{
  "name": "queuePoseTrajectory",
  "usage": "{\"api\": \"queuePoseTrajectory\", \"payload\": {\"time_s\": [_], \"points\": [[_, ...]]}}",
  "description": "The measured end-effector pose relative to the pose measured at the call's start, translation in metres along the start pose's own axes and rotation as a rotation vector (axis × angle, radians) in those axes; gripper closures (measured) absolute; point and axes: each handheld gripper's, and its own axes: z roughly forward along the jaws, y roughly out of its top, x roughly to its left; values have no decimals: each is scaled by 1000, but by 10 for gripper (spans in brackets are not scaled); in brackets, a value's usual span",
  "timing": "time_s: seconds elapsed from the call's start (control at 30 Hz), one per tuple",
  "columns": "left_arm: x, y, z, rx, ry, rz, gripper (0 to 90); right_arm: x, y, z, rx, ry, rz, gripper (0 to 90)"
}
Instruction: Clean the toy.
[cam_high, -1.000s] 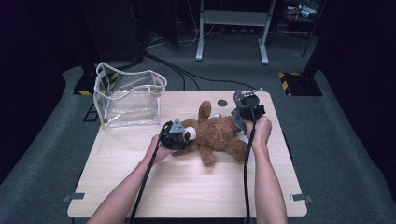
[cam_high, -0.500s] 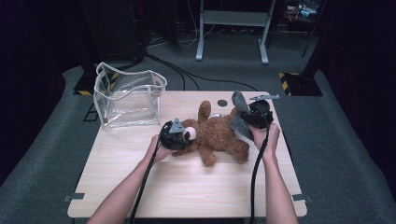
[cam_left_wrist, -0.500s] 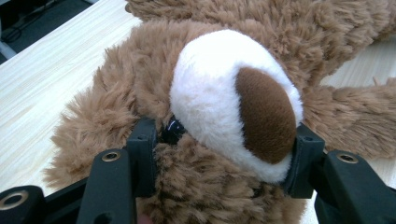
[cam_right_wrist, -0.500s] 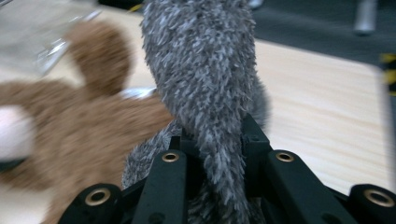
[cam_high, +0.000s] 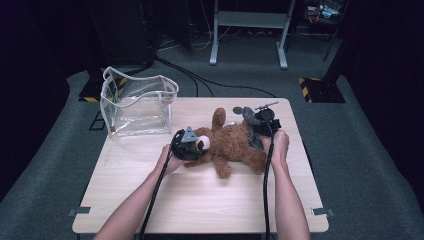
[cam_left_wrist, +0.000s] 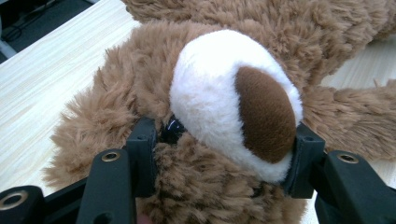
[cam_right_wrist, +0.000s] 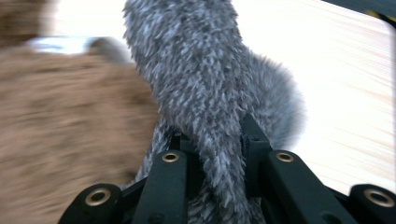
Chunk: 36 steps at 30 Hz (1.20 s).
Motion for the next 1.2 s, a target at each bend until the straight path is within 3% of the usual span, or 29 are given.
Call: {"api": "queuePoseTrajectory", "payload": {"time_s": [0.13, 0.27, 0.43, 0.6, 0.7, 0.8, 0.9, 1.0, 1.07, 1.2], "points": [[0, 0, 0, -2, -3, 0, 431, -17, -2, -7, -25, -9, 72, 762], [0, 0, 0, -3, -3, 1, 431, -21, -6, -26, -109, 51, 108, 762], [0, 0, 0, -1, -1, -1, 431, -3, -3, -44, -158, 163, 58, 762], [0, 0, 0, 4, -1, -1, 430, 21, 1, -31, -116, 243, -3, 761], [-1, 0, 0, 5, 3, -2, 430, 24, 1, -19, -72, 241, -9, 762], [-1, 1, 0, 6, 3, 1, 430, 19, 1, -11, -48, 225, 17, 763], [-1, 1, 0, 7, 3, -1, 430, 10, 1, -2, -12, 123, 18, 762], [-1, 1, 0, 6, 4, -1, 429, -5, -3, 3, 14, 55, 64, 761], [-1, 1, 0, 10, 2, 0, 429, -15, -9, -2, 4, 53, 109, 760], [0, 1, 1, 3, -2, -4, 429, -21, -18, -19, -42, 93, 125, 761]]}}
